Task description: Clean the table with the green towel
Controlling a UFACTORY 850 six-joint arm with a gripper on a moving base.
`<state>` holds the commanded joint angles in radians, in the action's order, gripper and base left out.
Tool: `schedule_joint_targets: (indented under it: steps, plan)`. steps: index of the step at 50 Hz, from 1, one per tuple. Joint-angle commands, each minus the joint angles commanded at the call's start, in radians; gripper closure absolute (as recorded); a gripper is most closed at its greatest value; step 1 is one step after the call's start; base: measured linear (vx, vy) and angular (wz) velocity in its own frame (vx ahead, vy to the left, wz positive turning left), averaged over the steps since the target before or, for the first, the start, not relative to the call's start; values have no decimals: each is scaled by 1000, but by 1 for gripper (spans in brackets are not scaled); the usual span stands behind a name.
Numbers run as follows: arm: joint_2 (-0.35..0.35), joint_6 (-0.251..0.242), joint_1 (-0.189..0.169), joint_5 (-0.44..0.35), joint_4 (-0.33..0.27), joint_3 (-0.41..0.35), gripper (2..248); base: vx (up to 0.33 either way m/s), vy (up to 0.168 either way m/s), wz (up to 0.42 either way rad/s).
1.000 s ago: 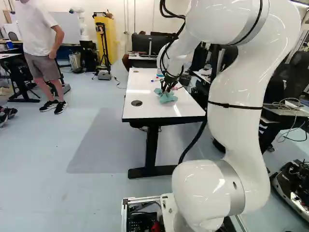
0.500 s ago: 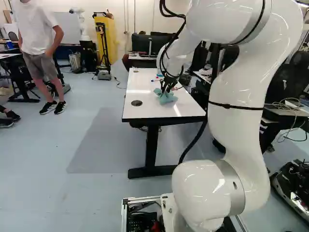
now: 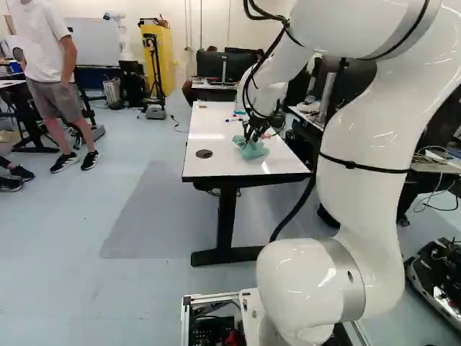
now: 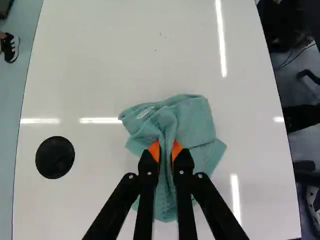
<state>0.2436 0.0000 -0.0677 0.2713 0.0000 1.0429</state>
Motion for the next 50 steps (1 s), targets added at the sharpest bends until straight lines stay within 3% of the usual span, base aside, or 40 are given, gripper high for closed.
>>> schedule_joint_targets:
  steps: [50]
  plan:
    - [-100, 0, -171, 0, 0, -115, 202, 0, 0, 0]
